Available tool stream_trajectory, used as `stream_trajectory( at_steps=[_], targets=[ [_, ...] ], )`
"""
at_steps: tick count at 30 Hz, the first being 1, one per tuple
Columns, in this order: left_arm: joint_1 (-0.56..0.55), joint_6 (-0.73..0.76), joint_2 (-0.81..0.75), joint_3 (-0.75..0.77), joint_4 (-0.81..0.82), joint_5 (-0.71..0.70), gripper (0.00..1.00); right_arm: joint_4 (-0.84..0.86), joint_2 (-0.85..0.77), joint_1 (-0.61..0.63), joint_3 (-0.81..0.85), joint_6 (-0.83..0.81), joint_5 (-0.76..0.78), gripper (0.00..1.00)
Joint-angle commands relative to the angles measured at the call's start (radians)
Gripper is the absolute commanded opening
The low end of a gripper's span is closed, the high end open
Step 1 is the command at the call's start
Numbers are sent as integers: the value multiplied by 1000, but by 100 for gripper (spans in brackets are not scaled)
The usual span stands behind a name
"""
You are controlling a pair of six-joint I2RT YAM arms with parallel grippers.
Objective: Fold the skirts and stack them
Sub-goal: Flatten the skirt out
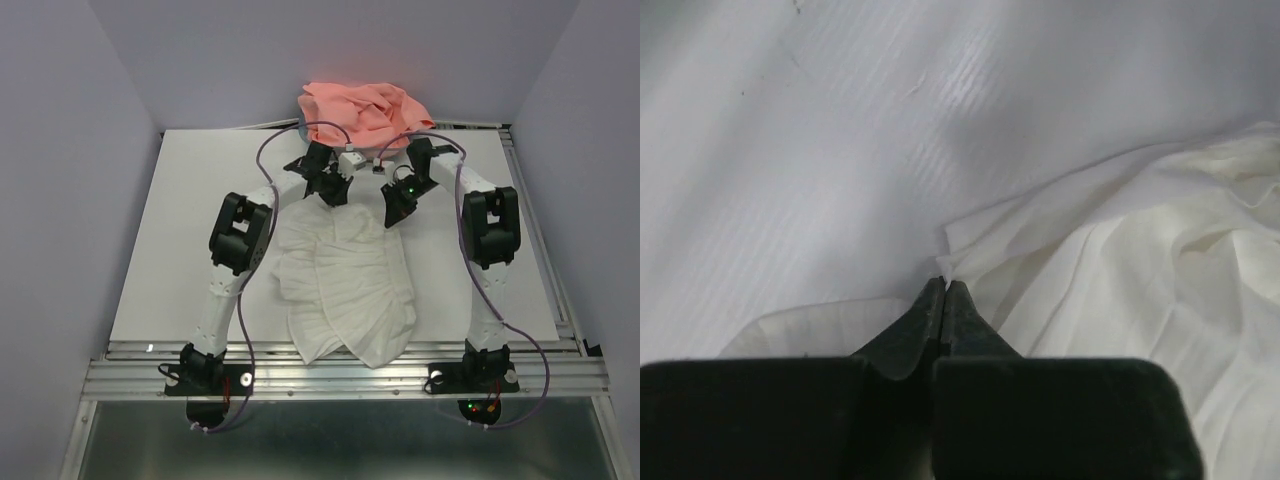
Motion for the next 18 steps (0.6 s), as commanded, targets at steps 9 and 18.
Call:
stream_trajectory(
  at_steps=[9,18],
  targets=[
    [126,110,-297,-97,-47,-31,0,107,-126,-38,-109,39,17,1],
    [131,207,-272,-51,-166,112,84,105,-91,-38,-60,40,-22,1]
  ],
)
